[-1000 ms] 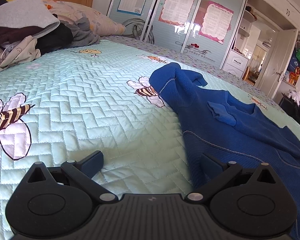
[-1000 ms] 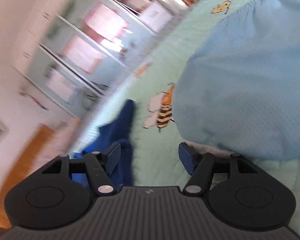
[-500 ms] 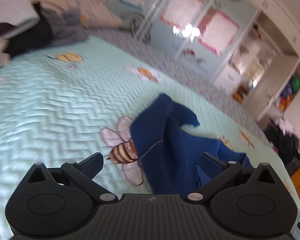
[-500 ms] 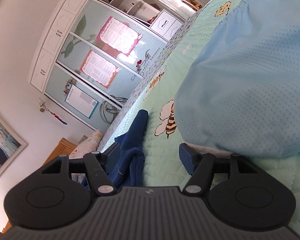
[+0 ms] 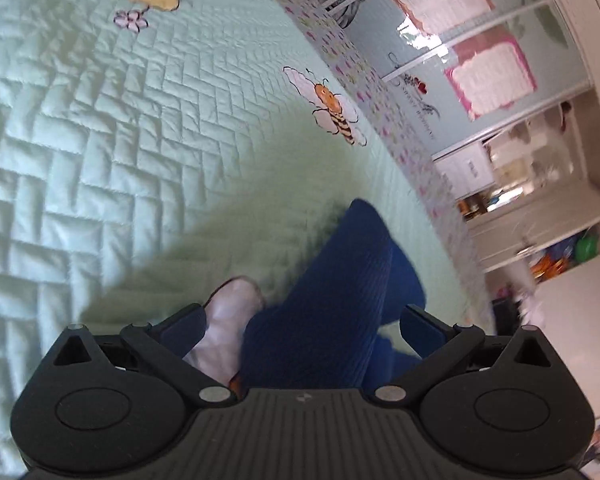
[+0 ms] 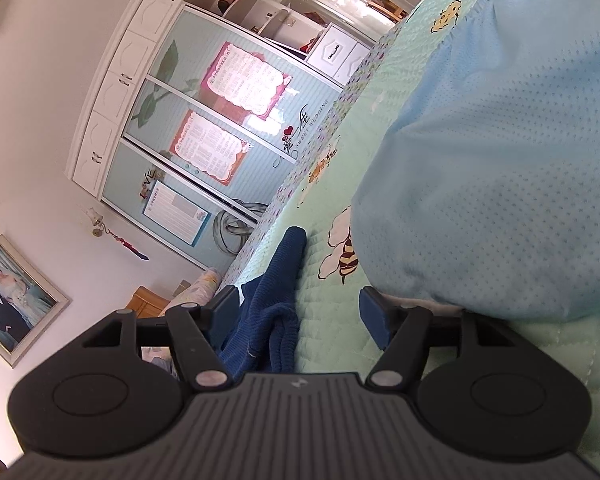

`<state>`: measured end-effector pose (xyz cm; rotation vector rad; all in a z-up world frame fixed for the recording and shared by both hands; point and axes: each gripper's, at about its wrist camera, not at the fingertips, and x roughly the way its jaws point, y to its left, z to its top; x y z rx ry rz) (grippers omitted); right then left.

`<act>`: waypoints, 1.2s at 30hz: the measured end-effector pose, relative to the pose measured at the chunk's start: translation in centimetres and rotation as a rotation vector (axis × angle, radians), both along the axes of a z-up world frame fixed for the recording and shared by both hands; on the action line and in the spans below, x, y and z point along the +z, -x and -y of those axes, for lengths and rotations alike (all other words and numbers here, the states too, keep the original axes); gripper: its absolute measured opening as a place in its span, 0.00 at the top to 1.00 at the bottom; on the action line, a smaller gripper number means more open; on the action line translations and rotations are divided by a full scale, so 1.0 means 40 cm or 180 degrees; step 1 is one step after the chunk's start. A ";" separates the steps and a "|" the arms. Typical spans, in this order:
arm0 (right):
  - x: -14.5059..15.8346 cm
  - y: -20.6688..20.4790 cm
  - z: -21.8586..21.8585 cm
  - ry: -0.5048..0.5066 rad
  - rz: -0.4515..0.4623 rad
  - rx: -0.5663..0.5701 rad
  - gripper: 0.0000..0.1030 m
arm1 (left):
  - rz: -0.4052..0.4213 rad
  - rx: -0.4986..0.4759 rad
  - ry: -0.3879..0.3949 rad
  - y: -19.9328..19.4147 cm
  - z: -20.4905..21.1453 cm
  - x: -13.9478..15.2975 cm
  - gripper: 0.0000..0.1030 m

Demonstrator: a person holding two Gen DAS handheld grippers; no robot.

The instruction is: Fold clothes

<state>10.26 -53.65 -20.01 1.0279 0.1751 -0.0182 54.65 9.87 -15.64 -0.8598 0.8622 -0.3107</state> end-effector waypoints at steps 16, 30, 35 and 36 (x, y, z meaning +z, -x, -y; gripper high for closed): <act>-0.002 0.013 0.006 0.0011 0.0041 0.0011 0.30 | 0.0162 -0.0367 -0.0043 -0.098 0.108 0.005 0.60; -0.001 0.010 0.007 -0.0015 0.0064 0.0007 0.30 | 0.0897 0.0836 -0.1023 0.108 0.043 0.144 0.88; -0.003 0.013 0.011 -0.0036 0.0085 0.0011 0.30 | 0.0969 0.1853 -0.2319 0.292 -0.002 0.120 0.18; -0.003 0.013 0.011 -0.0040 0.0088 0.0012 0.30 | 0.0897 0.1755 -0.2381 0.296 -0.024 0.110 0.27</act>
